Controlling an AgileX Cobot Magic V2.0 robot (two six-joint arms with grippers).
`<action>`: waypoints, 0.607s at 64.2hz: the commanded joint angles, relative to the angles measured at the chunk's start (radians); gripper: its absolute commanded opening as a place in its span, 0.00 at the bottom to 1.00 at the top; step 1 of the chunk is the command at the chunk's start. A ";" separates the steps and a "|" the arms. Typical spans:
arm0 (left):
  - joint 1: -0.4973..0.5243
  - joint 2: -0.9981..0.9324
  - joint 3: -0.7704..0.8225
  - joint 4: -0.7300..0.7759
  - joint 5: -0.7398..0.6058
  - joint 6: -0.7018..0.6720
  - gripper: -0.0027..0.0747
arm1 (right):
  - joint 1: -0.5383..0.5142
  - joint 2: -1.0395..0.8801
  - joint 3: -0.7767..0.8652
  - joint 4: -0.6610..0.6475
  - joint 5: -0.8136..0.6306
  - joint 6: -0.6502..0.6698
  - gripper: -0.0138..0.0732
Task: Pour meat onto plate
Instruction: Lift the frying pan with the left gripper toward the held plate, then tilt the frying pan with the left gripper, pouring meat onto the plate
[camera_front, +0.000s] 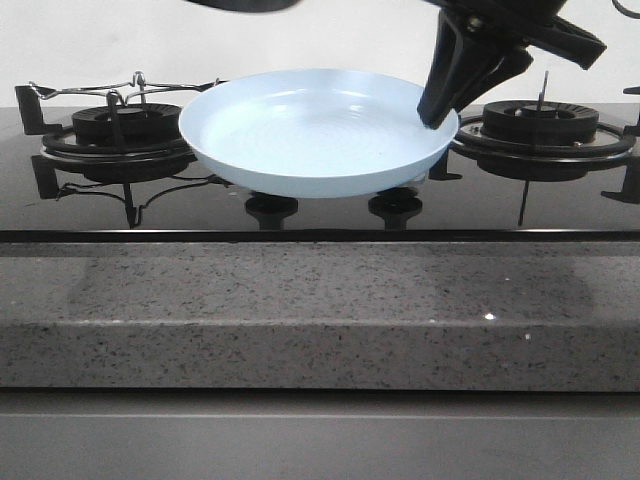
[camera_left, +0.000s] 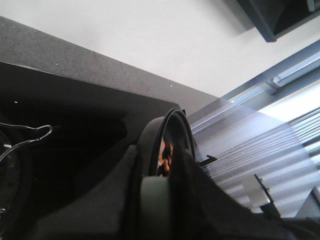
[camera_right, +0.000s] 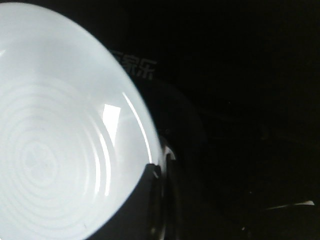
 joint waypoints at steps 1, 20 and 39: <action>-0.048 -0.064 -0.031 -0.062 -0.044 0.029 0.01 | -0.003 -0.041 -0.024 0.029 -0.032 -0.007 0.08; -0.191 -0.086 -0.031 0.029 -0.138 0.104 0.01 | -0.003 -0.041 -0.024 0.029 -0.032 -0.007 0.08; -0.311 -0.198 -0.032 0.289 -0.300 0.110 0.01 | -0.003 -0.041 -0.024 0.029 -0.032 -0.007 0.08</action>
